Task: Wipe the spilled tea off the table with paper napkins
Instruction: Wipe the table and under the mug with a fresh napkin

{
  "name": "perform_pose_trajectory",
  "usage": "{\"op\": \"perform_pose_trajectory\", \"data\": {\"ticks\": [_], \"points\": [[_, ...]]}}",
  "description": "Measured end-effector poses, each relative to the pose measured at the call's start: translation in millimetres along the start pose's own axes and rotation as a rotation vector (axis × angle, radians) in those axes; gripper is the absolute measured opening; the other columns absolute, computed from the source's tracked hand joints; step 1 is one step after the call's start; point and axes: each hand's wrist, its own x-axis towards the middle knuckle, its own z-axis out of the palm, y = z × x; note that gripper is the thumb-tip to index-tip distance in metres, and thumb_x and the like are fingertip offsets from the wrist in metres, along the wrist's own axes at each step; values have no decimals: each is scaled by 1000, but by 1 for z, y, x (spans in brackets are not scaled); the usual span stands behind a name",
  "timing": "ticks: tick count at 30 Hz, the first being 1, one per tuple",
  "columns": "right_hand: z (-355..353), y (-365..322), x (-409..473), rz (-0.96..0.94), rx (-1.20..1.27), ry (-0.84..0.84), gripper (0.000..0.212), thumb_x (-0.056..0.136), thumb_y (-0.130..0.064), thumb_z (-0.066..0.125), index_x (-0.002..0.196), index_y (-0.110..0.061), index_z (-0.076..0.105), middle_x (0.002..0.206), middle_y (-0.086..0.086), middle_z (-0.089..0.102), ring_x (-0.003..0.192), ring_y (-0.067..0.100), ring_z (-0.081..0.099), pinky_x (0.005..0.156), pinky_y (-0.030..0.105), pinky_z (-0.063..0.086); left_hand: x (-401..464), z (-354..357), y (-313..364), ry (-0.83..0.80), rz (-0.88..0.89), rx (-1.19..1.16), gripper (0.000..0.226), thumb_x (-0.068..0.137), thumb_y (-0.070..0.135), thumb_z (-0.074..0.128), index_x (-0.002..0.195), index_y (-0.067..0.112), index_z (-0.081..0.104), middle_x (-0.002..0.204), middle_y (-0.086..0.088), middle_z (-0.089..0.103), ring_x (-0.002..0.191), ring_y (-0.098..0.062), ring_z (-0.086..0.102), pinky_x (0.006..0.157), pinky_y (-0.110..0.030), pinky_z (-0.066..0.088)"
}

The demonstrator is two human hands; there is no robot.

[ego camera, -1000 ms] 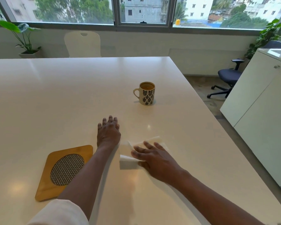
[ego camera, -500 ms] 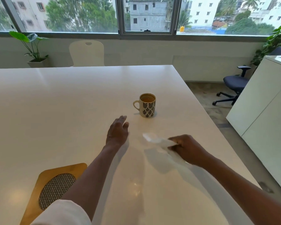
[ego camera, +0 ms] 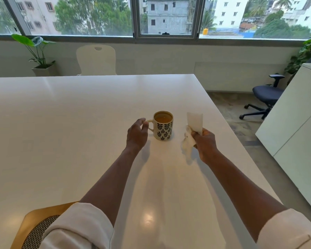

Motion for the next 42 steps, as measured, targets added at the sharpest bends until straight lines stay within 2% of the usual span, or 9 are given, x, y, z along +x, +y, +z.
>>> {"op": "perform_pose_trajectory", "data": {"ticks": [6, 10, 13, 17, 20, 24, 34, 38, 42], "points": [[8, 12, 20, 61, 65, 4, 16, 91, -2, 62, 106, -8, 68, 99, 15, 68, 92, 29, 66, 93, 51, 54, 17, 12, -1, -21, -73, -115, 33, 103, 34, 43, 109, 10, 65, 105, -7, 72, 89, -26, 68, 74, -38, 55], [12, 18, 29, 60, 86, 36, 14, 90, -7, 65, 93, -21, 67, 96, 11, 71, 94, 30, 68, 91, 52, 55, 27, 17, -2, -104, -185, -354, 28, 100, 30, 41, 91, 12, 61, 89, -6, 67, 62, -18, 57, 54, -28, 42], [14, 21, 34, 52, 106, 43, 13, 89, -8, 66, 93, -20, 69, 96, 11, 71, 91, 29, 67, 90, 52, 55, 32, 19, -4, -121, -199, -406, 29, 96, 27, 40, 81, 12, 60, 79, -4, 63, 58, -17, 53, 51, -28, 39], [17, 22, 39, 50, 152, 14, 25, 91, -11, 65, 115, -6, 66, 98, 13, 71, 92, 29, 68, 90, 51, 56, 35, 26, -4, -63, -201, -403, 41, 99, 35, 42, 67, 14, 57, 68, -2, 59, 54, -17, 50, 51, -26, 38], [20, 21, 40, 40, 242, -19, 16, 92, -23, 67, 102, -11, 70, 86, 6, 75, 83, 23, 72, 80, 44, 59, 40, 33, -2, -4, -240, -396, 46, 98, 37, 46, 58, 15, 54, 62, -2, 56, 53, -18, 47, 53, -27, 37], [22, 20, 45, 63, 297, 6, 26, 96, -39, 59, 97, -15, 69, 82, 0, 78, 74, 18, 74, 70, 38, 60, 43, 36, 2, -10, -315, -485, 42, 93, 29, 46, 53, 16, 46, 57, -1, 48, 51, -16, 37, 48, -25, 30], [24, 18, 47, 49, 344, 45, 17, 100, -21, 50, 101, -18, 68, 94, 5, 74, 81, 23, 73, 67, 37, 60, 44, 31, 7, 8, -316, -505, 41, 95, 28, 44, 55, 15, 45, 56, 0, 46, 50, -15, 35, 46, -24, 28], [28, 17, 47, 42, 331, 9, 28, 100, -12, 47, 124, -13, 61, 108, 10, 69, 103, 34, 68, 92, 50, 55, 48, 20, 21, 17, -301, -532, 41, 94, 28, 44, 55, 15, 44, 54, 1, 46, 46, -15, 34, 45, -23, 27], [39, 16, 43, 90, 350, -16, 34, 101, -11, 47, 133, -6, 57, 119, 16, 66, 114, 36, 63, 100, 50, 50, 53, 9, 40, 9, -276, -546, 40, 92, 29, 44, 55, 15, 44, 51, 4, 46, 44, -15, 33, 45, -22, 26]]}}
